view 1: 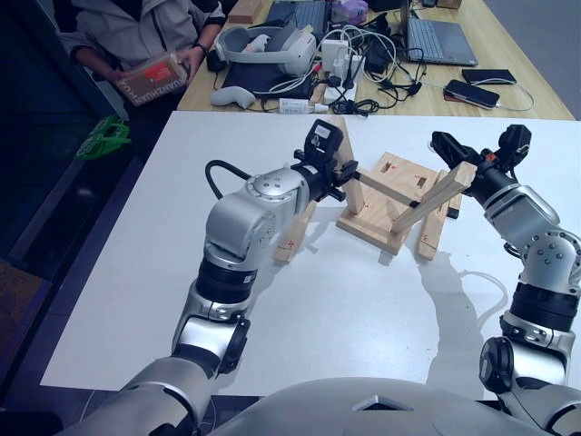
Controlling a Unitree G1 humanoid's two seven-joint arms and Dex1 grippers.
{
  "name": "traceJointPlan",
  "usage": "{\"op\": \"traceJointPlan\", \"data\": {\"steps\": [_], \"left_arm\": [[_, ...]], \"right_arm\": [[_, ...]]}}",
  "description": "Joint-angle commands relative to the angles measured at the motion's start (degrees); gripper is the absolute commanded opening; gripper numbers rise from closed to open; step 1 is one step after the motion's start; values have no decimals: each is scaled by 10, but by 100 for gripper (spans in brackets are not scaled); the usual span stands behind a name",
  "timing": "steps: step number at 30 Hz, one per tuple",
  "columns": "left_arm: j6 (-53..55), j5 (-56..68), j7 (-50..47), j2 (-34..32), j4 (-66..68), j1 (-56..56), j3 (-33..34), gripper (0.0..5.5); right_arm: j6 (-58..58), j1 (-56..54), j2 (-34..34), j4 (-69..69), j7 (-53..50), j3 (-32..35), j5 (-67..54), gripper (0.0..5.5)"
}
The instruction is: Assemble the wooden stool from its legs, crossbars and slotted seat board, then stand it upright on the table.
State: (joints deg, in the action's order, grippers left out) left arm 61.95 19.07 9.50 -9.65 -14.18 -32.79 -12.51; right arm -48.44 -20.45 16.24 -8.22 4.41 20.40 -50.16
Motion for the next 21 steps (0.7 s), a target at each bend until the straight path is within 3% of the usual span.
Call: {"op": "traceJointPlan", "data": {"steps": [1, 8, 14, 21], "left_arm": [[30, -17, -1, 3, 40, 15, -16, 190], [16, -43, 3, 9, 58, -1, -38, 190], [-43, -22, -18, 54, 45, -8, 66, 190], [-34, 14, 1, 52, 20, 6, 124, 190]], "right_arm": [[3, -9, 4, 4, 2, 3, 7, 383], [3, -10, 6, 6, 2, 6, 8, 383], [1, -8, 3, 3, 1, 7, 9, 383], [2, -18, 14, 10, 9, 15, 6, 383]]}}
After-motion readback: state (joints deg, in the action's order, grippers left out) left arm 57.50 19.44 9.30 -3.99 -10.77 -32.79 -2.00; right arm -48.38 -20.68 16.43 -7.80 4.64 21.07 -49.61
